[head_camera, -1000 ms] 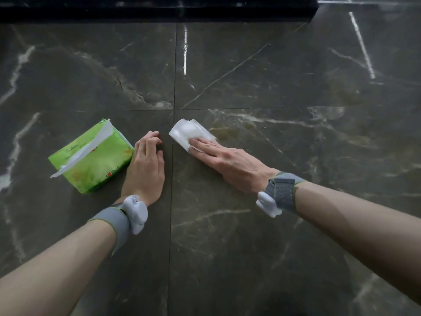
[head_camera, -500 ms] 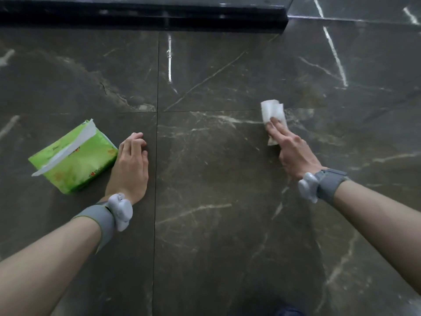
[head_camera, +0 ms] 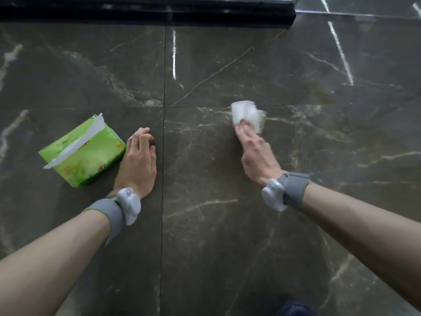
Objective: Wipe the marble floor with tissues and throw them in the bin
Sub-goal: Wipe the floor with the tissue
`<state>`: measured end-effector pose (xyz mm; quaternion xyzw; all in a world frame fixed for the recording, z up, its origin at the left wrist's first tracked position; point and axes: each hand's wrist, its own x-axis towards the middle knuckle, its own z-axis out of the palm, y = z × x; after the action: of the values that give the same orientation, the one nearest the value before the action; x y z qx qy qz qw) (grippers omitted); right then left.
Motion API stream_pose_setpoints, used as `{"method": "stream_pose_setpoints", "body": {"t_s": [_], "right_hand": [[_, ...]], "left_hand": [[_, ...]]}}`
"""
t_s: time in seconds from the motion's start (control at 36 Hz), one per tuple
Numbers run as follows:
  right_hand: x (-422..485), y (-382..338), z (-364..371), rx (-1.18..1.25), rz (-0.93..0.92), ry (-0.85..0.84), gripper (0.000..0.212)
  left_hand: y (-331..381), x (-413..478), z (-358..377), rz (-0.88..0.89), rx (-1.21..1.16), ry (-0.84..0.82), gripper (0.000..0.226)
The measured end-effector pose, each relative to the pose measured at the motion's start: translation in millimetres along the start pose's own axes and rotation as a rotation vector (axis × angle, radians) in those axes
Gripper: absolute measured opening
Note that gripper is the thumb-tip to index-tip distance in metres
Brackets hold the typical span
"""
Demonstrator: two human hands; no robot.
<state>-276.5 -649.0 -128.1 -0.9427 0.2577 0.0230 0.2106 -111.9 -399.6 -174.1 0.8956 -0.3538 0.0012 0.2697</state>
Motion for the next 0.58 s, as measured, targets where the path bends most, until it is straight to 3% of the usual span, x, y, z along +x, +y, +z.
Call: {"method": "stream_pose_setpoints", "body": {"t_s": [0.25,0.58], "right_hand": [[-30.9,-79.7,39.5,0.002,-0.409,-0.179,0.076],[0.3,-50.8,1.3,-0.134,-0.687,-0.379,0.073]], "left_hand": [[-0.6,-0.6,-1.9,-0.012,-0.002,-0.008,0.018],[2.2,-1.2,-1.7,-0.019,0.015,-0.009,0.018]]}}
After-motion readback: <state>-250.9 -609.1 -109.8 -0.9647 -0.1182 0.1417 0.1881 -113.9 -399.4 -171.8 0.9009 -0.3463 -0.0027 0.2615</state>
